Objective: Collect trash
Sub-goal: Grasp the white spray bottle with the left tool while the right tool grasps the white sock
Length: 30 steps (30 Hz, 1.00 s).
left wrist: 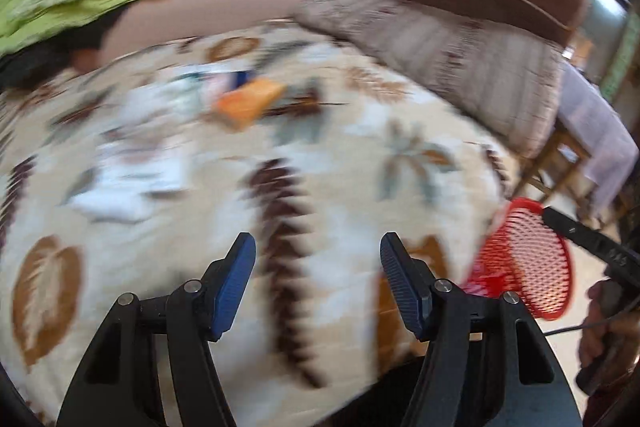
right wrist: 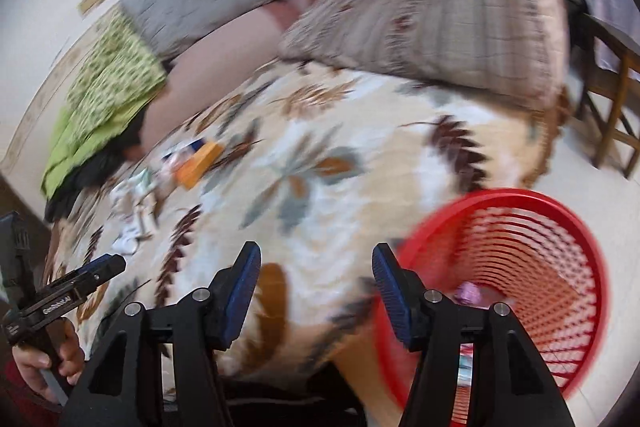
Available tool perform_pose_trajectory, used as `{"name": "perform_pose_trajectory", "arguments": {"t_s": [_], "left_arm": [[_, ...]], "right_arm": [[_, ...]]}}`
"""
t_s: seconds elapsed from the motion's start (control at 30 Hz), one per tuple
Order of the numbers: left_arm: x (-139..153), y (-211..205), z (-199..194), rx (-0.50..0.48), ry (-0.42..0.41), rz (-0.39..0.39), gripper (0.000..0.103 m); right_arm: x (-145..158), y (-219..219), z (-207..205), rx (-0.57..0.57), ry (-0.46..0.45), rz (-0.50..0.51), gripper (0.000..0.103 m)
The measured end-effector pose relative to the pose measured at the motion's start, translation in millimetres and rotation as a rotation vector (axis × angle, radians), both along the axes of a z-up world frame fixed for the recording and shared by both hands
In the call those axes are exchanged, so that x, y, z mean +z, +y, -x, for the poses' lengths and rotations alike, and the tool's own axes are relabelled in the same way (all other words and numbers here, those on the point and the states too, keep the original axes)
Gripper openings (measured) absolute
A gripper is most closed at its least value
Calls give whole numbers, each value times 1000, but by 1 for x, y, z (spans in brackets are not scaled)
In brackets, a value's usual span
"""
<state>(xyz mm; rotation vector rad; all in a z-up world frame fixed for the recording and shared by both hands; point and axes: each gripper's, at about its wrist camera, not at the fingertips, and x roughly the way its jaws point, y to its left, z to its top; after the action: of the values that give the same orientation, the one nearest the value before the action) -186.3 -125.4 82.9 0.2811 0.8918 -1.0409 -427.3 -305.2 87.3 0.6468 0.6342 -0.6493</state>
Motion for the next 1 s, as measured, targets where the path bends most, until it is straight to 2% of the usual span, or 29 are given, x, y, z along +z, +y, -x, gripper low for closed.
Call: {"name": "perform_pose_trajectory", "arguments": {"t_s": [0.13, 0.3, 0.47, 0.5, 0.53, 0.57, 0.7, 0.83, 1.0], "left_arm": [[-19, 41, -50, 152, 62, -22, 64], [-48, 86, -132, 421, 280, 4, 64], [-62, 82, -173, 538, 431, 59, 62], [-63, 77, -176, 551, 446, 58, 58], [-66, 69, -182, 566, 462, 54, 50], [-70, 63, -186, 582, 462, 36, 46], [-76, 41, -194, 612, 445, 10, 44], [-74, 31, -185, 552, 343, -27, 40], [-66, 57, -163, 494, 224, -46, 37]], "right_arm": [[4, 12, -33, 57, 0, 27, 63], [-2, 21, -49, 91, 7, 24, 65], [-11, 17, -47, 79, 24, 6, 64], [-11, 16, -45, 76, 24, 4, 65], [-12, 14, -43, 68, 26, 2, 65], [-12, 12, -40, 60, 27, 2, 64], [-10, 6, -35, 50, 31, 10, 65], [-6, 4, -44, 76, 26, 19, 65], [6, 10, -79, 177, -26, -4, 65]]}}
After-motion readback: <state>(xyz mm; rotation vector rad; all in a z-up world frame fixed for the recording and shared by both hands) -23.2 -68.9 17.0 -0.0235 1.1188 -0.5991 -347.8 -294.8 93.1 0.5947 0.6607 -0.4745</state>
